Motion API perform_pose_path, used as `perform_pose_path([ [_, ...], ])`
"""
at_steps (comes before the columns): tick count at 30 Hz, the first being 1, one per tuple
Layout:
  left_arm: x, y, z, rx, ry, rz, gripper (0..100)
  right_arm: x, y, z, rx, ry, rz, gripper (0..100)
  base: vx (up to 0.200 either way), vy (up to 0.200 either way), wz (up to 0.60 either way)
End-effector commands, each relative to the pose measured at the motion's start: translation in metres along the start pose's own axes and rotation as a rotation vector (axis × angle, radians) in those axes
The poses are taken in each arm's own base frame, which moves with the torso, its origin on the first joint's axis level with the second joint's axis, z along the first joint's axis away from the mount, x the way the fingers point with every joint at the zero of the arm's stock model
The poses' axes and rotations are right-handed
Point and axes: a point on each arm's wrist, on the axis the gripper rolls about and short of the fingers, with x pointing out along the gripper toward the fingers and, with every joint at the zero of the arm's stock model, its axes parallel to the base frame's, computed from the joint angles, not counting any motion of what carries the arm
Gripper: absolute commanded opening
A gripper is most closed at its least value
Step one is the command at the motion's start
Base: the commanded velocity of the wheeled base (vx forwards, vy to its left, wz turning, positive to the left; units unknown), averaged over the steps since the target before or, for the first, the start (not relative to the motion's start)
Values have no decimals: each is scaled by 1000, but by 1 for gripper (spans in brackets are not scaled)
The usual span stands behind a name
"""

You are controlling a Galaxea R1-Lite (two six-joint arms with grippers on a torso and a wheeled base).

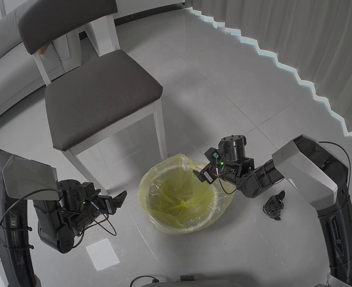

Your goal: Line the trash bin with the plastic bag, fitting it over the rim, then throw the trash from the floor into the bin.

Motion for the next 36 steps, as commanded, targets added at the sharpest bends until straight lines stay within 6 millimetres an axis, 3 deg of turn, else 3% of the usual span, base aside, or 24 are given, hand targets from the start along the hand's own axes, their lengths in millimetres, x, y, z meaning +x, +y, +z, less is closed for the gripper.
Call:
perform_pose_path([
  [1, 1, 0, 1, 1, -16, 0, 100, 12, 5, -12, -2, 19, 0, 100, 0, 0, 0],
  [7, 1, 1, 0, -2, -10, 1, 100, 10, -5, -5, 4, 3, -30, 100, 0, 0, 0],
  [13, 1, 1, -3, -2, -1, 3, 100, -6, -24, 20, 14, -51, -68, 100, 0, 0, 0],
  [24, 0, 1, -1, 0, -7, 2, 100, -4, -36, 15, 31, -38, -88, 100, 0, 0, 0],
  [28, 1, 1, -2, -1, -5, 4, 100, -8, -27, 14, 27, -35, -69, 100, 0, 0, 0],
  [32, 1, 1, -3, -2, 0, 1, 100, -17, 3, 21, -5, -34, -7, 100, 0, 0, 0],
  [36, 1, 0, -3, 1, -2, 4, 100, -6, 24, 7, -22, -1, 34, 100, 0, 0, 0],
])
